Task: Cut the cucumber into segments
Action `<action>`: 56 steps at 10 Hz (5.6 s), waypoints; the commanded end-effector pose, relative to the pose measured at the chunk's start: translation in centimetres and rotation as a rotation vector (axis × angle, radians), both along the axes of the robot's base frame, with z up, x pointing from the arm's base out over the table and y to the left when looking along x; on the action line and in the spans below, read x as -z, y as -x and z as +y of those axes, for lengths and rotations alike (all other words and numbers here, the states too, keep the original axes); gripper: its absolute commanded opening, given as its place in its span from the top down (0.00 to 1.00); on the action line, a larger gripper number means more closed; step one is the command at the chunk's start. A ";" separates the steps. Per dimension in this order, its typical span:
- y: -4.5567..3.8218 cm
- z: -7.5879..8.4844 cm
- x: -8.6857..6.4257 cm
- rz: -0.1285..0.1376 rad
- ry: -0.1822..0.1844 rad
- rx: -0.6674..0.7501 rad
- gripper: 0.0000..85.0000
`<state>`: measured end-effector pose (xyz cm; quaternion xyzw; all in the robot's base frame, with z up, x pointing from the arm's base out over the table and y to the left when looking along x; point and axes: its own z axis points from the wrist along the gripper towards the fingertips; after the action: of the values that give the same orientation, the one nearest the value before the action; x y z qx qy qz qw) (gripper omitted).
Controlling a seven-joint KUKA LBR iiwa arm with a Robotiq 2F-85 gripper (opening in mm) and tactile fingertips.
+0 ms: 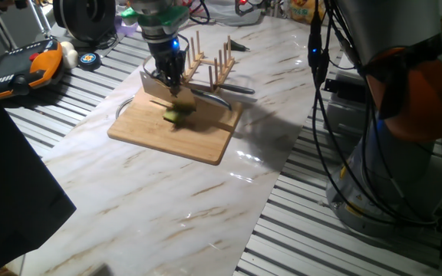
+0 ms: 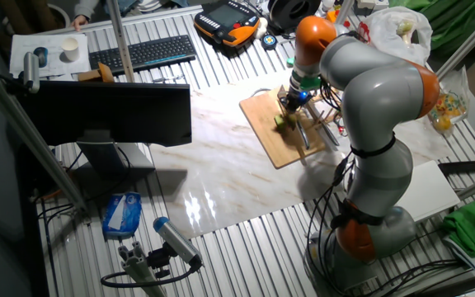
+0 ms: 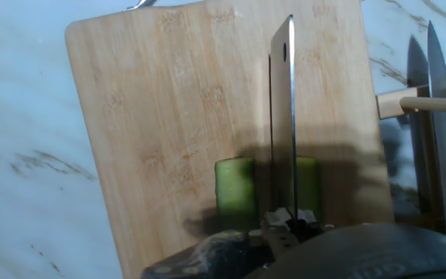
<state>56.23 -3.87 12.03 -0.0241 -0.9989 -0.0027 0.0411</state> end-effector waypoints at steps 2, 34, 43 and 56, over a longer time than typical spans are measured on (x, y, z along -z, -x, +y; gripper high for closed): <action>0.01 0.5 -0.1 0.000 0.000 0.003 0.99; 1.24 2.9 1.0 0.008 0.038 0.000 0.99; 0.98 2.8 1.6 0.003 0.038 0.002 0.99; 0.60 2.7 2.1 0.002 0.032 0.000 0.99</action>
<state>55.62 -1.13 9.93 -0.0248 -0.9987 0.0134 0.0416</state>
